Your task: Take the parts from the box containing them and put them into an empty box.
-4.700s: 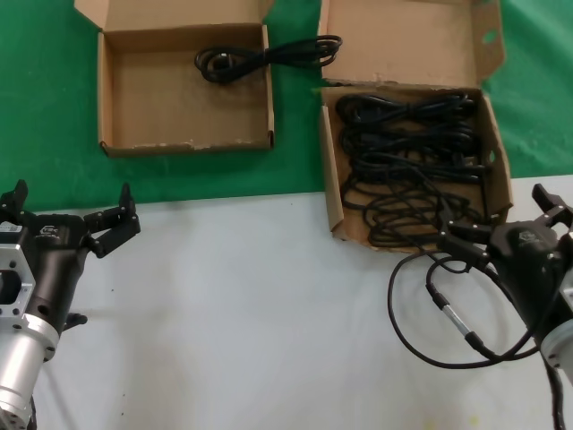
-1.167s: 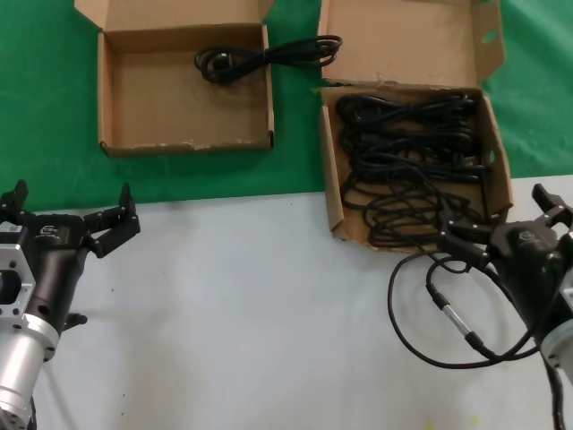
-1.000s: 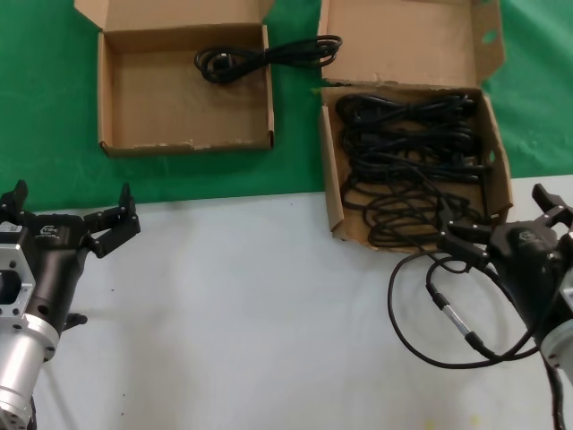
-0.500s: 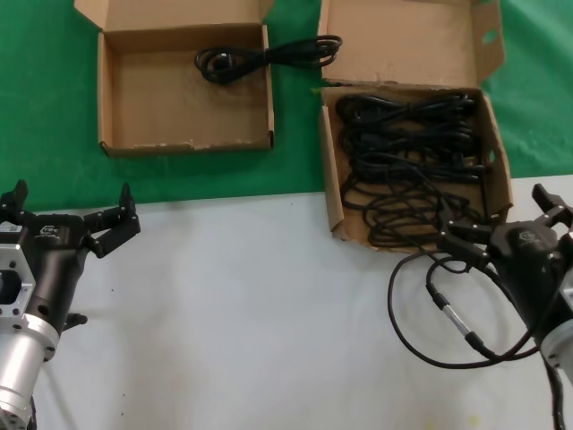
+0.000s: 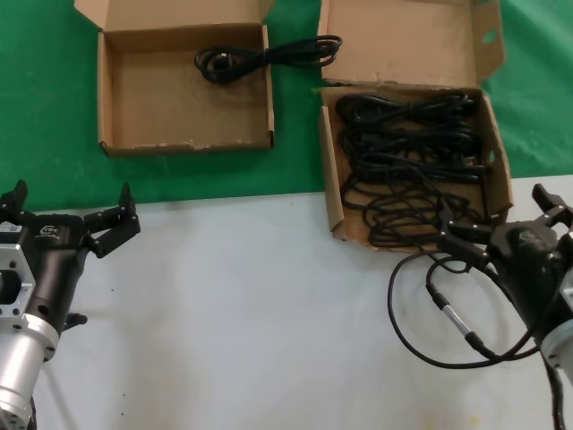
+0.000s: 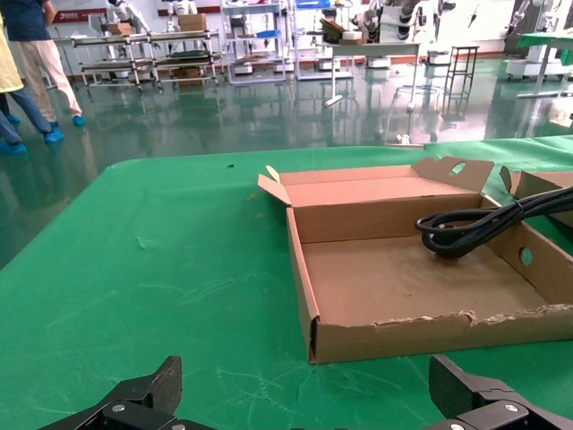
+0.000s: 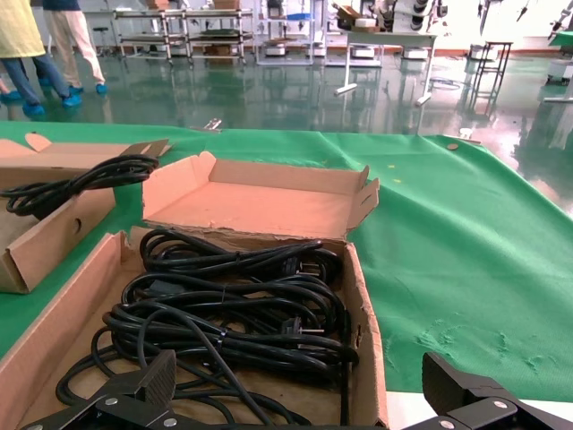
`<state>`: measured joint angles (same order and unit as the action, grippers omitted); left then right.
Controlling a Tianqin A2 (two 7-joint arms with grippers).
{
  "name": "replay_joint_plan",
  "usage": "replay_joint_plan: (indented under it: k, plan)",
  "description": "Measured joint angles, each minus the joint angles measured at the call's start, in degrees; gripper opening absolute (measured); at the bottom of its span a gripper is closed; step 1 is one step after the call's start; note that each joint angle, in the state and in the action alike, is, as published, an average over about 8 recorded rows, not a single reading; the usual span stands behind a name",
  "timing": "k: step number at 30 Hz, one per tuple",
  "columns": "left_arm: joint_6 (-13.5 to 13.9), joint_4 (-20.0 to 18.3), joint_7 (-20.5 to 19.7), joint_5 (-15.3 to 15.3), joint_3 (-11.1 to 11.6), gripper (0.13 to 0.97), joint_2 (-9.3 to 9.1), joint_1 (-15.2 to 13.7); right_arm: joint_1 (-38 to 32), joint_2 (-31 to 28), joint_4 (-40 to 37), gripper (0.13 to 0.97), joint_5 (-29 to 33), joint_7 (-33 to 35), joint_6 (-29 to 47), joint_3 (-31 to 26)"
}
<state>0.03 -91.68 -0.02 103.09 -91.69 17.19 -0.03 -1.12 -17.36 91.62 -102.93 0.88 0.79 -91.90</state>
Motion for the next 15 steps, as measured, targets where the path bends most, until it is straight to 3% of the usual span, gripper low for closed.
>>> replay_joint_plan:
  k: [15]
  plan:
    - [0.00,0.00,0.00,0.00,0.00,0.966,0.00,0.00,0.00,0.00,0.00,0.966,0.00,0.00,0.00,0.00]
